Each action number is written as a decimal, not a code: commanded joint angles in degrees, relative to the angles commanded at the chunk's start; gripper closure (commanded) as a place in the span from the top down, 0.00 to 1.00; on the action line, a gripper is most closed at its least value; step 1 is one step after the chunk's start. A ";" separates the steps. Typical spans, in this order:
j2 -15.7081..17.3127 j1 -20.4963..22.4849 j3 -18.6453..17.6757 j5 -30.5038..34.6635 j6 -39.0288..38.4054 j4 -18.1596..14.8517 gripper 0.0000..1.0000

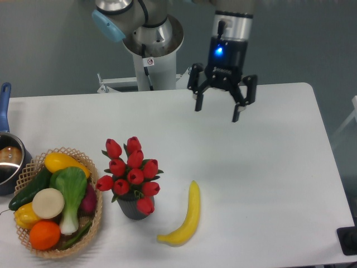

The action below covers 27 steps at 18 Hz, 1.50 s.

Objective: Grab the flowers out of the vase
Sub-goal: 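Move the open gripper down toward the red tulip stems above the vase, then lower the gripper around the tulip stems just above the vase rim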

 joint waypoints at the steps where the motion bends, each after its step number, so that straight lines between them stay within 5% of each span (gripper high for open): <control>1: 0.00 -0.44 -0.53 -0.17 -0.17 -0.09 1.00; 6: -0.79 -0.62 -1.86 -12.55 -10.70 -0.09 1.00; 19: -9.22 -5.81 1.39 -16.17 -10.37 0.09 1.00; 27: -15.37 -8.97 4.55 -16.08 -10.28 4.04 1.00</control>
